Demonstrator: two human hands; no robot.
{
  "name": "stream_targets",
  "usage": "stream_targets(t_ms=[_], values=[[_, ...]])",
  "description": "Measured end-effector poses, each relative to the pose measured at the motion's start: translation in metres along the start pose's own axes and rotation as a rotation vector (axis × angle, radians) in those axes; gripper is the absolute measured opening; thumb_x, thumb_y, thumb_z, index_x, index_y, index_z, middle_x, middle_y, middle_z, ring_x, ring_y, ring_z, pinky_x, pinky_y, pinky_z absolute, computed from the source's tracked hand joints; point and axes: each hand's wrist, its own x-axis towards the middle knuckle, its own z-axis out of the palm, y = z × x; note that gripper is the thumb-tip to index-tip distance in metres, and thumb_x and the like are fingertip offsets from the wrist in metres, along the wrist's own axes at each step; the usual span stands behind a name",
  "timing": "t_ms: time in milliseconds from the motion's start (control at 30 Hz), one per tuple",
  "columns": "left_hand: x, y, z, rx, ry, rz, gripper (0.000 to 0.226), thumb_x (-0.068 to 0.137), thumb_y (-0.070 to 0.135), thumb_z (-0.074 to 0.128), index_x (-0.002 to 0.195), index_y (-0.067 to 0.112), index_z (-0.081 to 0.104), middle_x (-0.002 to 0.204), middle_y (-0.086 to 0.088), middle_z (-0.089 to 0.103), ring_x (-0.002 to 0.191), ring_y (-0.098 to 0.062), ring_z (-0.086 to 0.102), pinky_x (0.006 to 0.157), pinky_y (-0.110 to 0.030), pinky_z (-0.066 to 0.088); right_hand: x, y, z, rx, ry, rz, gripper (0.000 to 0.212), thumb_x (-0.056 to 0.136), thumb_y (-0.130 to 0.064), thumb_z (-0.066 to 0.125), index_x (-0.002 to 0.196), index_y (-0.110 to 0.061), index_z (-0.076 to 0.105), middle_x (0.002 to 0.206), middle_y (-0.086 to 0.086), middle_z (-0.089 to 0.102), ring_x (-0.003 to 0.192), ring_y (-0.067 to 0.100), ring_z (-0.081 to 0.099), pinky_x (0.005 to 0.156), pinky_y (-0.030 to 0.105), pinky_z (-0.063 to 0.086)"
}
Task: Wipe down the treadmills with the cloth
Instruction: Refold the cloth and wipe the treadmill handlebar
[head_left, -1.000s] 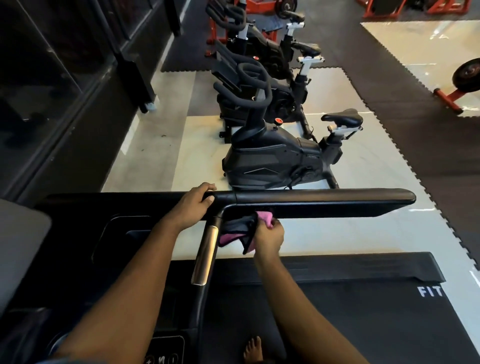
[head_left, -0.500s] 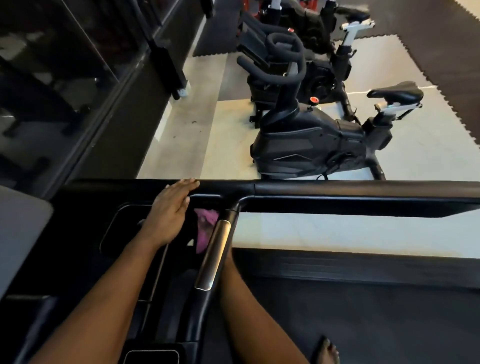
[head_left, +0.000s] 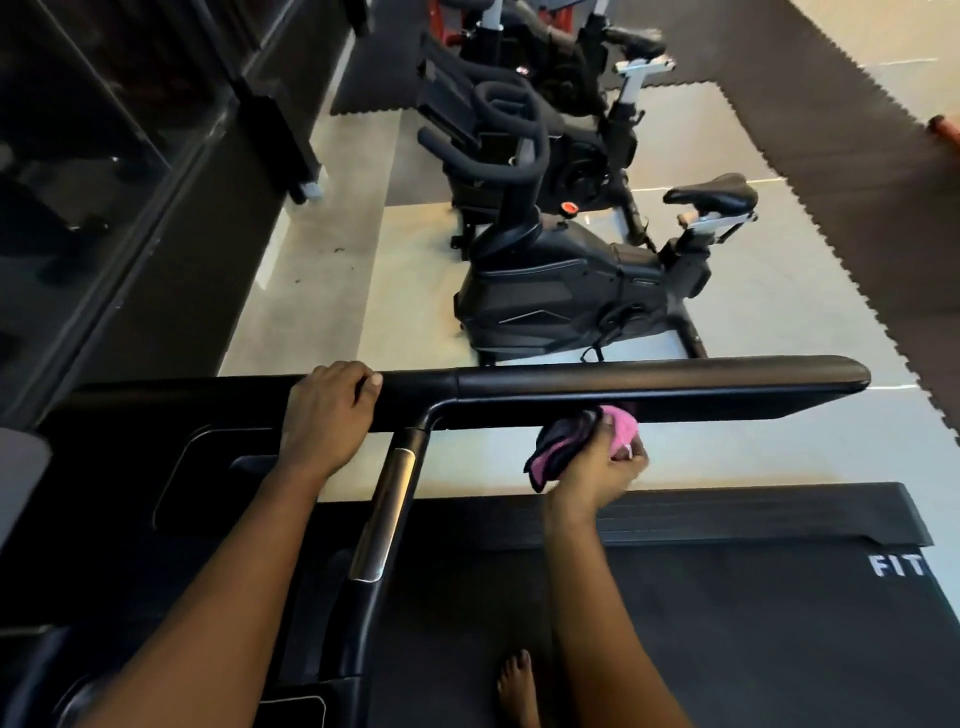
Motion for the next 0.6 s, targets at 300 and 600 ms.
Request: stream_targets(t_ms=[300, 600], values=[[0.016, 0.092, 0.046, -0.228, -0.178, 0.274, 0.032, 0.106, 0.029, 0.048, 0.132, 0.019, 0.063, 0.144, -0.001, 0.057, 0.137, -0.020, 0.045, 0.121, -0.045, 0.015, 0.029, -0.032, 0.007, -0.145, 0.042, 0.048, 0.012, 0.109, -0.032, 0.037, 0.103, -0.027, 0.046, 0.106, 0.006, 0.061, 0.089, 0.022, 0.063, 0.071, 0.034, 0.051], [0.024, 0.111, 0.075, -0.174, -0.293, 0.382, 0.043, 0.108, 0.034, 0.041, 0.150, 0.036, 0.043, 0.161, 0.004, 0.035, 0.152, -0.016, 0.025, 0.123, -0.038, 0.018, 0.078, -0.067, 0.015, -0.103, 0.162, 0.134, 0.057, 0.108, -0.052, 0.021, 0.161, -0.029, 0.020, 0.160, 0.013, 0.032, 0.143, 0.036, 0.036, 0.115, 0.048, 0.032]])
